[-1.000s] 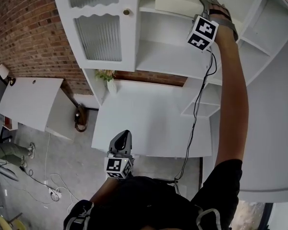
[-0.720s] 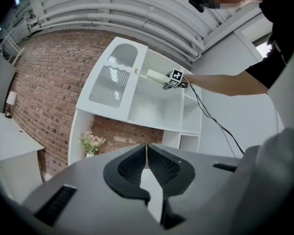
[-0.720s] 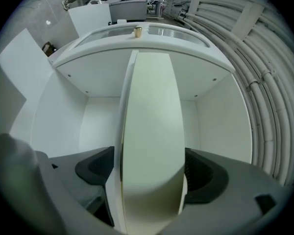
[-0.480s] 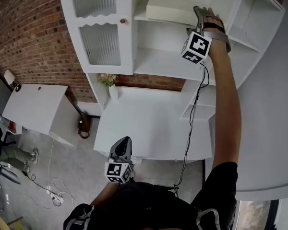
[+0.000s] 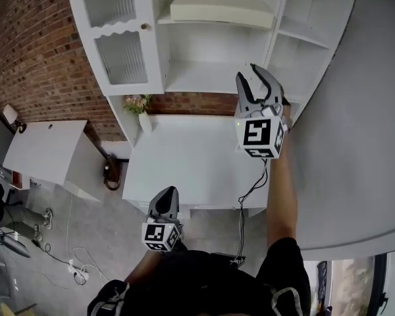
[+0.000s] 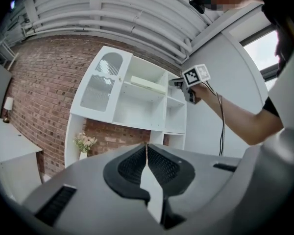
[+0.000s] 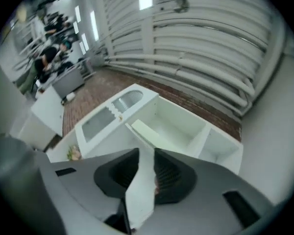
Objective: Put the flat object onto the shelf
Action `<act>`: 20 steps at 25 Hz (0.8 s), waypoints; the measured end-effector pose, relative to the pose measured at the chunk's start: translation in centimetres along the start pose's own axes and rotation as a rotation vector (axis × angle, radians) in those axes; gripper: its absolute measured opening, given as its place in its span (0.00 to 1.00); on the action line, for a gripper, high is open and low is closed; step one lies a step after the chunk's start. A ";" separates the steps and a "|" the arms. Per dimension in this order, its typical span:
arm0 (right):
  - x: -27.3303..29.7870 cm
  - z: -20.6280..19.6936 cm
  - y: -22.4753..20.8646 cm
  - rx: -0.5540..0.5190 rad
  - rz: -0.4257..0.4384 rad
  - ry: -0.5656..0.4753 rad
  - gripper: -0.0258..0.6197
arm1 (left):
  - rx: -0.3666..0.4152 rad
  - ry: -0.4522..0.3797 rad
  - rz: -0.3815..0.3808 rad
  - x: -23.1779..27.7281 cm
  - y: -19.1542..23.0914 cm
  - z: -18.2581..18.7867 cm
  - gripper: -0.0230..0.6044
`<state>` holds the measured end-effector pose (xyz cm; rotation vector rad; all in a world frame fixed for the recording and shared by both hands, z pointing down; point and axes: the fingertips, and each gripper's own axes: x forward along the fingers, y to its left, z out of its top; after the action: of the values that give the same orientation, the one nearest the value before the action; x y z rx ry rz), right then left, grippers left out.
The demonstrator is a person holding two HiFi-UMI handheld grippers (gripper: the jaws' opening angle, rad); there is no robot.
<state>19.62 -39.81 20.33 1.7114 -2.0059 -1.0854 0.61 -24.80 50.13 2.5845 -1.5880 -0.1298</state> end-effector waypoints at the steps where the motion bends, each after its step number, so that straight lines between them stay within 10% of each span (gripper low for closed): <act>1: -2.6 -1.7 1.2 0.096 -0.005 0.009 0.16 | 0.003 0.002 0.003 -0.6 -0.7 -0.1 0.07; 6: -12.6 -11.5 10.0 0.482 0.051 0.196 0.09 | 0.021 0.037 0.027 -3.6 -3.2 -1.2 0.07; 11: -20.7 -13.2 15.9 0.851 0.092 0.246 0.09 | 0.029 0.041 0.012 -6.4 -4.8 -0.8 0.07; 20: -27.4 -10.0 22.9 0.952 0.132 0.289 0.09 | 0.030 0.006 -0.045 -7.3 -3.7 1.1 0.07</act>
<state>16.53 -17.46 49.77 1.8978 -2.5508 0.2513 0.45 -16.65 48.65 2.6417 -1.5423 -0.1031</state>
